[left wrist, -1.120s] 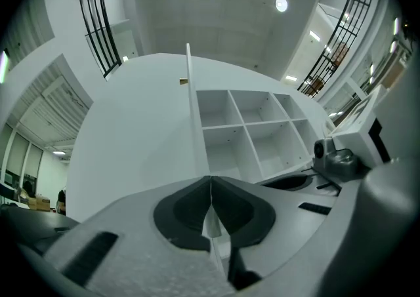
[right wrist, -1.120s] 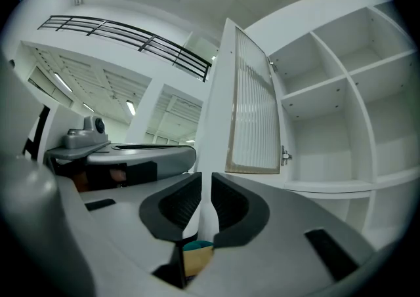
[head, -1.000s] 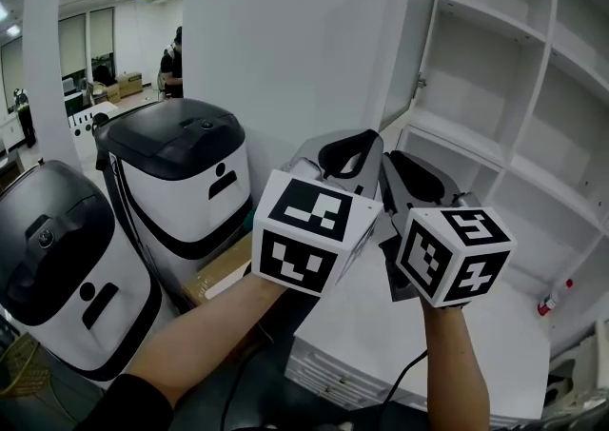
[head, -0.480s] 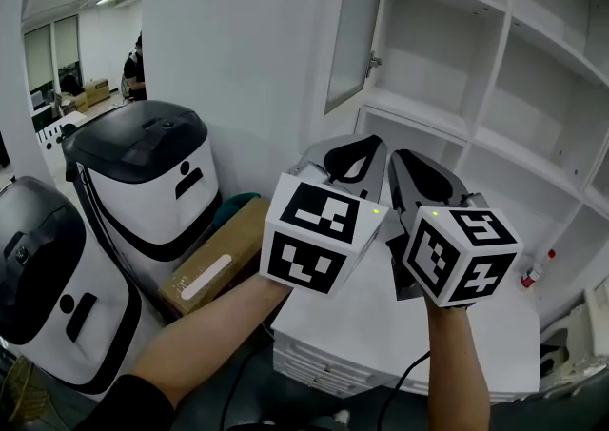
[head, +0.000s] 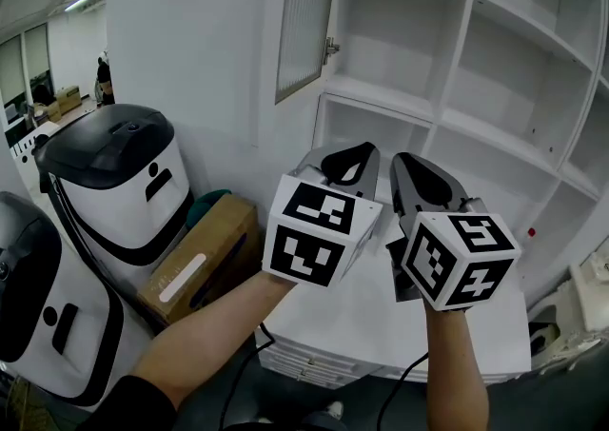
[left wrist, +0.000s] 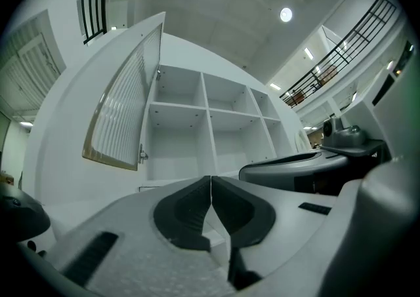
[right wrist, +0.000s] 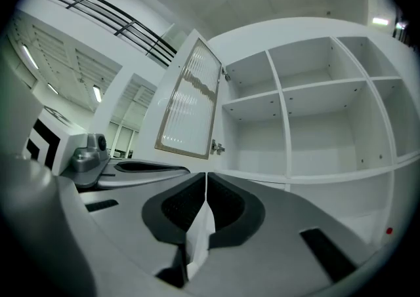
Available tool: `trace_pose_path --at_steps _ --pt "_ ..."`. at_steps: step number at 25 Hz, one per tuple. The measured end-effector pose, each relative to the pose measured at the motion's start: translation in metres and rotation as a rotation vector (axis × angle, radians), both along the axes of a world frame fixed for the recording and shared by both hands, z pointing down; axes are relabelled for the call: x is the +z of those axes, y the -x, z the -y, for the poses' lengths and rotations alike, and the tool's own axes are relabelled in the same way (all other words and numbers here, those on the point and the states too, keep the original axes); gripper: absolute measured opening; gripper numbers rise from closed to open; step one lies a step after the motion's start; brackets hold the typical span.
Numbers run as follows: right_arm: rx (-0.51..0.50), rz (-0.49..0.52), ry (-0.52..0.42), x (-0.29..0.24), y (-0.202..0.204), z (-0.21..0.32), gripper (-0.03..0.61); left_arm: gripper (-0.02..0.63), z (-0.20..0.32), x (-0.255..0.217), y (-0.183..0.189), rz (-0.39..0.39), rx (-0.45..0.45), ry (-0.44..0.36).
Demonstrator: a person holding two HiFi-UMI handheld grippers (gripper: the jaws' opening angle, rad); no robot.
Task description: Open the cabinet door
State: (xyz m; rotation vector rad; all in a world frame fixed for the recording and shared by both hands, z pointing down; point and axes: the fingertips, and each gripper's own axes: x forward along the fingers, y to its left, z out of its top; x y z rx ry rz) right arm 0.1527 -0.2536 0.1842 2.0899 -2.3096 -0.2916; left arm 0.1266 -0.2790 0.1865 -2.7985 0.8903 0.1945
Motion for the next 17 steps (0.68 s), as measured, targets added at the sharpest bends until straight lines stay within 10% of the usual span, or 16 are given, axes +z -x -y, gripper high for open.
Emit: trace_pose_path --at_steps 17 --pt "0.029 -0.039 0.019 0.006 -0.019 -0.009 0.02 0.015 -0.005 0.007 -0.023 0.005 0.029 0.016"
